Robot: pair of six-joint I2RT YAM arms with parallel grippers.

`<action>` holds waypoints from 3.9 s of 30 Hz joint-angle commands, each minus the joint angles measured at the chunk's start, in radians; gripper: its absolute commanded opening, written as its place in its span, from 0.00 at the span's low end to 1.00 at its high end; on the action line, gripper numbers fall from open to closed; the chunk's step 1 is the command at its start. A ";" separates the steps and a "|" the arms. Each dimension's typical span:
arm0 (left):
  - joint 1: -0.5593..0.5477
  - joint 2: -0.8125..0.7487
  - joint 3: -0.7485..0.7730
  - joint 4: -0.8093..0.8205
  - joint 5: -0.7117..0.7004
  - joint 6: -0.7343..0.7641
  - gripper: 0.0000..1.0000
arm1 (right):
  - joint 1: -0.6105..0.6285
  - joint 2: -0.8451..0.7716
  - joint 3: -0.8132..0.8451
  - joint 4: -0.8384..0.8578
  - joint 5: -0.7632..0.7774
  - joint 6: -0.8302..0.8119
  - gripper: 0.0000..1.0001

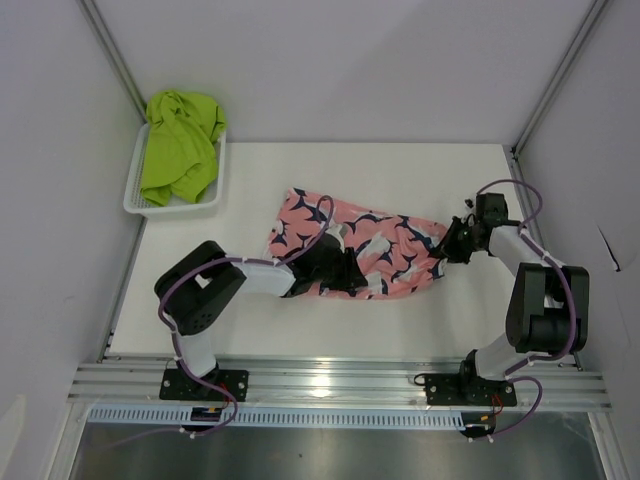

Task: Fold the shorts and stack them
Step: Fold the shorts

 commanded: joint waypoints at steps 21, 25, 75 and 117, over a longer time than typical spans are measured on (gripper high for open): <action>-0.172 0.116 0.190 0.007 -0.136 -0.250 0.45 | 0.301 -0.089 0.454 -0.256 0.012 -0.006 0.00; -0.189 0.099 0.221 -0.010 -0.148 -0.244 0.47 | 0.305 -0.055 0.496 -0.291 0.052 -0.023 0.00; 0.302 -0.386 -0.397 -0.208 -0.199 0.091 0.47 | 0.995 0.482 0.974 -0.599 0.905 0.166 0.00; 0.299 -0.511 -0.443 -0.206 -0.214 0.077 0.42 | 0.742 0.056 0.180 0.438 0.153 0.377 0.10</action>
